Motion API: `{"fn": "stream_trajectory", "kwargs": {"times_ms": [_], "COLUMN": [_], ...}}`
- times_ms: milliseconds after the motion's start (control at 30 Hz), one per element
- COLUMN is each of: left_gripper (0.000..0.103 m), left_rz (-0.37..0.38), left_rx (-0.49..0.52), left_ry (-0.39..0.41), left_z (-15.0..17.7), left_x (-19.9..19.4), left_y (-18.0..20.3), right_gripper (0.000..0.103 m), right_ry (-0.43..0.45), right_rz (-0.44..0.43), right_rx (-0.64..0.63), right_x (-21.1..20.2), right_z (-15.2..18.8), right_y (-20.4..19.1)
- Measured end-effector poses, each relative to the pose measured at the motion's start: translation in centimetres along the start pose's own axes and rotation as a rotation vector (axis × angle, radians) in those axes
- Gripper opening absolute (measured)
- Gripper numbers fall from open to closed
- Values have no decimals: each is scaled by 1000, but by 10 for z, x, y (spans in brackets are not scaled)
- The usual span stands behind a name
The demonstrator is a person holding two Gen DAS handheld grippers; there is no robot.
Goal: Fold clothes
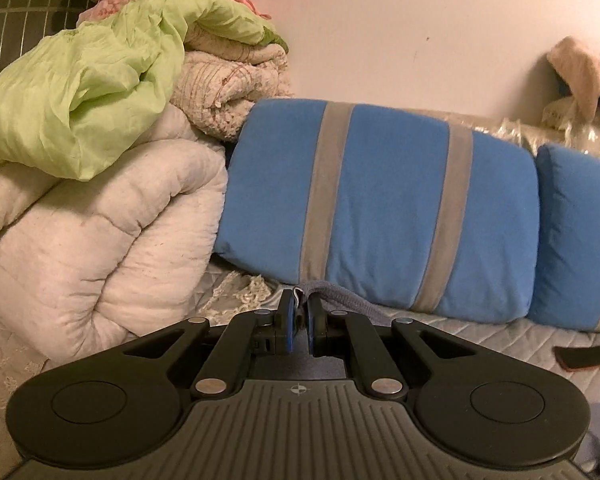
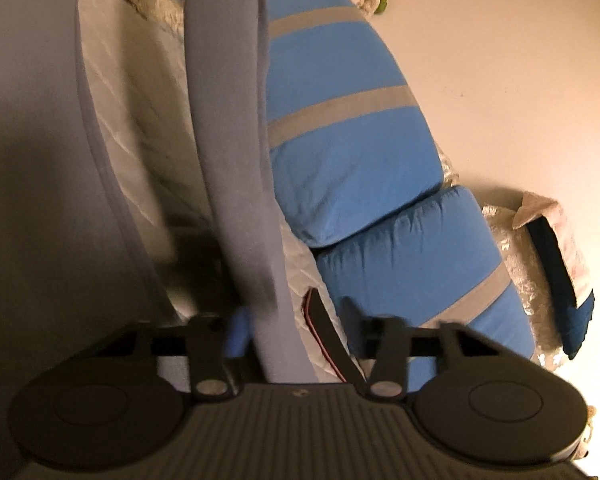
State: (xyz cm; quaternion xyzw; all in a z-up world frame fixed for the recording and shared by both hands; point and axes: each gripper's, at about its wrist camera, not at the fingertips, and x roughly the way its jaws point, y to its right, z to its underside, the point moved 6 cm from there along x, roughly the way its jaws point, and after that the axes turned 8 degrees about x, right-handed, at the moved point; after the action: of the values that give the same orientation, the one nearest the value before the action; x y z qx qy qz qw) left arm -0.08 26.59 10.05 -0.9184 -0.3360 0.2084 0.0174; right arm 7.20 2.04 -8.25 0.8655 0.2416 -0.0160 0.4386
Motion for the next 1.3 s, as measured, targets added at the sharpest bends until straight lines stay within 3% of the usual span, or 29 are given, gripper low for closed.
{"fn": "stream_trajectory", "kwargs": {"times_ms": [33,133,400,667,700,800,867,933,1033,1067,1167,1300], "left_gripper": [6,6,6,13,21,44,50,55,63,63,63,63], "left_rz": [-6,-23,-30,97,91,57,89,206,415,445,416,318], "left_rx": [3,21,161,293,308,378,421,487,685,751,904,1055], "left_ry": [-7,-29,-171,-504,-513,-447,-368,-262,-134,-110,-50,1], "left_z": [1,6,32,97,100,93,84,77,88,97,124,153], "left_x": [1,5,35,83,82,66,48,25,-9,-16,-25,-20], "left_y": [0,-1,11,38,39,46,56,76,123,138,169,188], "right_gripper": [30,19,18,18,18,18,19,19,19,19,19,20], "right_ry": [3,19,60,25,18,7,5,4,0,-1,-4,-5], "right_rz": [-5,-12,22,-2,-8,-17,-18,-20,-23,-23,-26,-28], "right_rx": [10,40,186,299,305,310,313,317,324,328,336,342], "right_x": [-2,-7,-22,-18,-17,-15,-14,-13,-13,-13,-13,-13], "right_z": [-1,-7,-22,-20,-19,-18,-18,-18,-17,-17,-16,-16], "right_y": [1,6,48,66,66,66,67,68,69,69,71,71]}}
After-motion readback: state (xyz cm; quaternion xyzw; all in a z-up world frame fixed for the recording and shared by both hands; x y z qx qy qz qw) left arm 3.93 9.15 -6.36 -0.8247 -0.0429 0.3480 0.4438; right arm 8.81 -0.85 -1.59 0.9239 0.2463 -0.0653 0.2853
